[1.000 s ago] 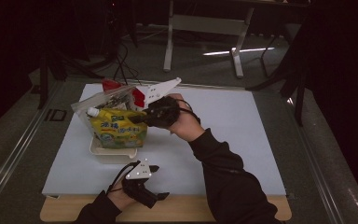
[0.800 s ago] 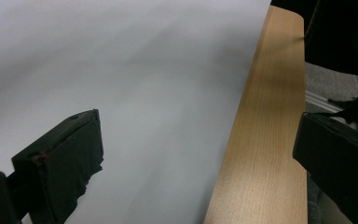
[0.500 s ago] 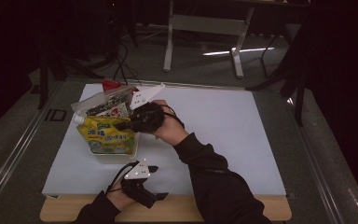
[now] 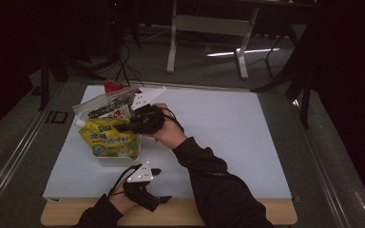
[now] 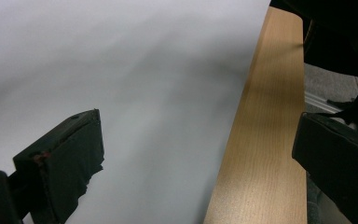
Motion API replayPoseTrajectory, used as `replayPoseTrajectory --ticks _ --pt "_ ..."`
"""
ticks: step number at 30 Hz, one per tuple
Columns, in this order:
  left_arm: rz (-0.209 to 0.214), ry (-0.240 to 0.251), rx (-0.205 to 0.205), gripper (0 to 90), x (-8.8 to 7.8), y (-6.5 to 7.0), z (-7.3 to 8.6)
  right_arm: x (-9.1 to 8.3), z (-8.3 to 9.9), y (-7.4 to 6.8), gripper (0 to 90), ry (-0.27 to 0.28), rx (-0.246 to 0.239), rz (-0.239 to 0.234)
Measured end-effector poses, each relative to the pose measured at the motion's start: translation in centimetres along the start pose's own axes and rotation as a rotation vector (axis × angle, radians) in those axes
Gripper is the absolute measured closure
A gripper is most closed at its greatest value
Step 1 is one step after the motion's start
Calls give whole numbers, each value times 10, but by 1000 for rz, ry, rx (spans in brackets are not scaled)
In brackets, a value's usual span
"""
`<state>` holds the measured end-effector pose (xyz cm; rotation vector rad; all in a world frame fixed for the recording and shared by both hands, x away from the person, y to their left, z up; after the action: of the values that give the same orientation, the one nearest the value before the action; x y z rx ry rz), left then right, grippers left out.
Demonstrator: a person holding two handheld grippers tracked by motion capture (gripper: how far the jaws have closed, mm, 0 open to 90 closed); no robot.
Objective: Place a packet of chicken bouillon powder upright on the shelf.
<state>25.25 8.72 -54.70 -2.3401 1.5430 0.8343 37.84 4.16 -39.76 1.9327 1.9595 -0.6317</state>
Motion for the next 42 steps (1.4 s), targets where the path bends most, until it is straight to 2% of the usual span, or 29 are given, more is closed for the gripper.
replayPoseTrajectory --ticks 4,8,11,17,19,21,22,23,25,26,29,31,32,33,34,36,38,40,42 --pt "-2 0 1 31 0 0 0 10 0 -3 899 2 -25 15" --pt "-1 4 -1 31 -1 0 1 15 8 -1 898 -23 -13 19" --pt "-3 3 -1 31 0 0 1 20 19 1 895 -77 -2 17" --pt "-2 2 -1 31 0 0 0 15 32 5 885 -82 16 17" --pt "0 -2 2 31 1 0 0 13 33 2 759 -98 0 46" --pt "-2 -3 3 31 1 0 0 8 34 1 701 -82 6 42" --pt "-1 -3 2 31 1 0 0 8 34 1 701 -82 6 42" --pt "-4 -5 1 31 1 0 1 1 36 1 628 -78 11 45" --pt "-1 -4 1 31 1 0 1 -4 37 1 612 -77 17 49" --pt "-2 -4 -2 31 1 0 1 -14 42 1 561 -71 24 55" --pt "-1 -1 -2 31 1 0 0 -23 48 0 511 -74 32 80" --pt "-1 1 0 31 1 0 0 -37 60 -1 430 -60 50 112" --pt "-1 1 0 31 1 0 0 -37 60 -1 430 -60 50 112" --pt "-1 1 -3 31 1 -1 0 -45 69 -1 367 -57 66 127" --pt "-1 1 -3 31 1 -1 0 -45 69 -1 367 -57 66 127" --pt "-1 -2 -5 31 2 -1 0 -56 86 1 302 -58 94 135" --pt "0 0 -7 31 2 -1 0 -59 92 1 286 -54 110 132" --pt "-2 -2 -3 31 2 -1 0 -68 109 2 265 -54 141 157" --pt "-4 -3 -3 31 2 -1 0 -74 118 3 240 -50 158 164"
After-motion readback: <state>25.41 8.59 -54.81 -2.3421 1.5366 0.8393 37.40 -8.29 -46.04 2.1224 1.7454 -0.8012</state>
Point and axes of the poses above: each handheld gripper's, and its own axes: x roughly forward along the jaws, z roughly out of its underside, y roughly to its right, the point moved 2 cm from there along x, roughly forward along the jaws, and after that the axes turned 4 degrees about -y, right-handed, at the moved point
